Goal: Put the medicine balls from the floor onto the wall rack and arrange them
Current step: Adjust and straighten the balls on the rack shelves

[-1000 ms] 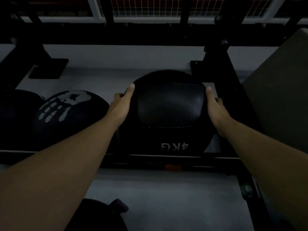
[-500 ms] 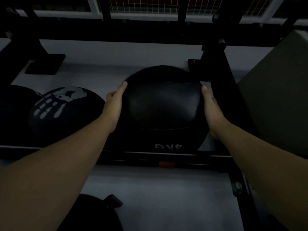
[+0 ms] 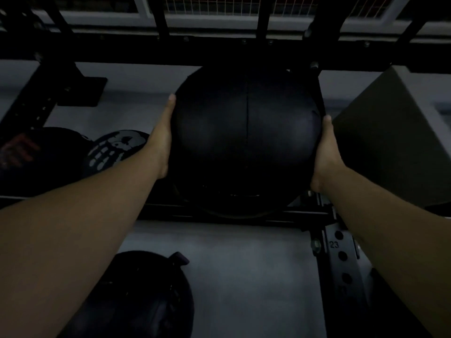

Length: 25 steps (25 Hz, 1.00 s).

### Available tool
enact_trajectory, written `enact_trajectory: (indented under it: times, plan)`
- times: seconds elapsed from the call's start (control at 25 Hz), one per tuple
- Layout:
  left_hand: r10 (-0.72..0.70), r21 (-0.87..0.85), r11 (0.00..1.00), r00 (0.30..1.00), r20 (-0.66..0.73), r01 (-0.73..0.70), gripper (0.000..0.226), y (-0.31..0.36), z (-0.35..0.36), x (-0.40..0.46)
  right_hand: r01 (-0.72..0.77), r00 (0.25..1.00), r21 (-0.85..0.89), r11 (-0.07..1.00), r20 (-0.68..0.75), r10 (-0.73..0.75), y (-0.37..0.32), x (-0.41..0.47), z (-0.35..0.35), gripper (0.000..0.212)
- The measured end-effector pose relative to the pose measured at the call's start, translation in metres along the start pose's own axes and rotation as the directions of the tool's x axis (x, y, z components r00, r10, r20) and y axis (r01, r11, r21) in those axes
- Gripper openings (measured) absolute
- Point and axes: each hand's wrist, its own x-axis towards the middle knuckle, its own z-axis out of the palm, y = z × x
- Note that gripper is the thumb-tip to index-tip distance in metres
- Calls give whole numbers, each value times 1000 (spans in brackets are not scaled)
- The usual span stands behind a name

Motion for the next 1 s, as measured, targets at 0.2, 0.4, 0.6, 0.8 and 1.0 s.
enact_trajectory:
  times: [0.2, 0.4, 0.6, 0.8, 1.0]
  plan:
    - [123, 25, 992, 990, -70, -122, 82, 2, 17, -58, 20, 999, 241, 970, -33, -12, 7, -67, -31, 65]
    - [56, 19, 998, 993, -102, -54, 83, 13, 43, -115, -2, 993, 307, 952, -110, 38, 0, -132, -66, 57]
    - [-66, 15, 997, 982, -177, 70, 91, -26, 46, -187, -119, 986, 268, 956, -79, 144, 11, -178, -101, 60]
    - [-230, -102, 972, 948, -220, 212, 81, -73, 39, -232, -227, 956, 183, 957, -147, 254, 43, -199, -120, 63]
    - [-286, -102, 958, 930, -229, 270, 77, -119, 33, -250, -268, 930, 82, 960, -238, 280, 84, -207, -142, 61]
